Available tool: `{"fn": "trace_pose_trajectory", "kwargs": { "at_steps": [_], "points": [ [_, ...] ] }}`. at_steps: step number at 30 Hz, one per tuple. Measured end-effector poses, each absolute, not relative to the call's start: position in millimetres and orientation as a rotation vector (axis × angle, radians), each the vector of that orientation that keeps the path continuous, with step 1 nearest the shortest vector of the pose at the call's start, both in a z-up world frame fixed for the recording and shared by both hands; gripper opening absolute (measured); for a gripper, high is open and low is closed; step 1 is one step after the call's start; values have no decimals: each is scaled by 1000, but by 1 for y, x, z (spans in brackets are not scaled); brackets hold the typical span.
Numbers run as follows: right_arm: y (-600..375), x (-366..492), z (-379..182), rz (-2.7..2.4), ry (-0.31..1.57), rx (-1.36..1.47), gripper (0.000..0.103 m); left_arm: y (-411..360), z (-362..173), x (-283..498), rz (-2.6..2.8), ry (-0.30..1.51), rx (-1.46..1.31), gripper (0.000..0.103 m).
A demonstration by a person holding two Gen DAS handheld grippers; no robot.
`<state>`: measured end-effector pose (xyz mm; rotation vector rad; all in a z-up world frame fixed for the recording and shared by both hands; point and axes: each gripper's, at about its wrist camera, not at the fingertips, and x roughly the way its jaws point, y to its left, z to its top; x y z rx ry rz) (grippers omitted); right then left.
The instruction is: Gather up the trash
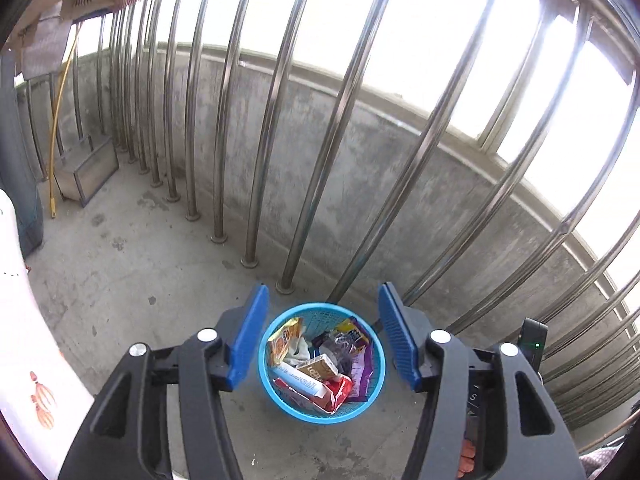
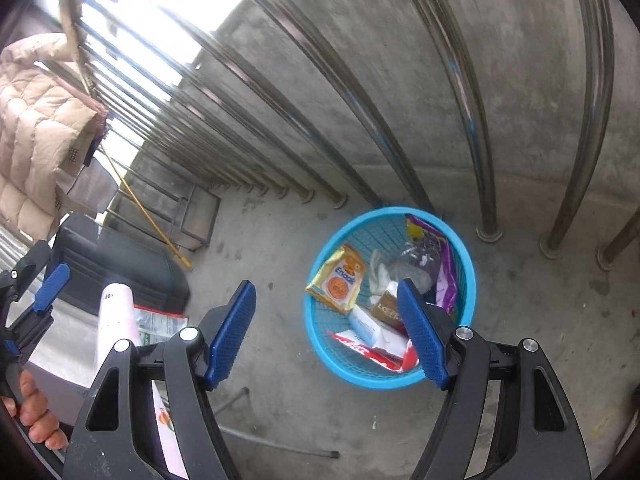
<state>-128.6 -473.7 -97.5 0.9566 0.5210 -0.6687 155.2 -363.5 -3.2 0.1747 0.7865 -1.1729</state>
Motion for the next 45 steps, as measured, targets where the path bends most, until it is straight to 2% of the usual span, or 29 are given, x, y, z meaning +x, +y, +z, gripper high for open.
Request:
{"fn": "trace_pose_trajectory", "kwargs": {
  "at_steps": [4,7,10,14,24,29,35,39,45],
  "points": [
    [-438,-118,-45,-613,484,795,70,-295,50,127,-1142,660,121,85],
    [-405,-106,-12,-555,475,684,72,-240,76,107,-1089,596,87,97],
    [-371,-91,11,-489,466,576,81,-182,87,87,-966,562,57,97],
    [-323,-77,29,-385,448,437,91,-105,77,63,-654,557,7,97],
    [-228,-44,50,-155,493,179,95,36,41,13,-126,545,-17,97],
    [-205,-36,48,-104,549,164,95,57,19,-5,-78,591,-18,97],
    [-182,-49,52,-124,541,85,95,53,22,-5,-48,591,26,97],
    [-177,-56,55,-152,522,50,95,56,22,-4,-45,609,-47,97],
    [-168,-59,37,-142,617,18,95,58,4,3,4,712,-126,97]
  ]
}}
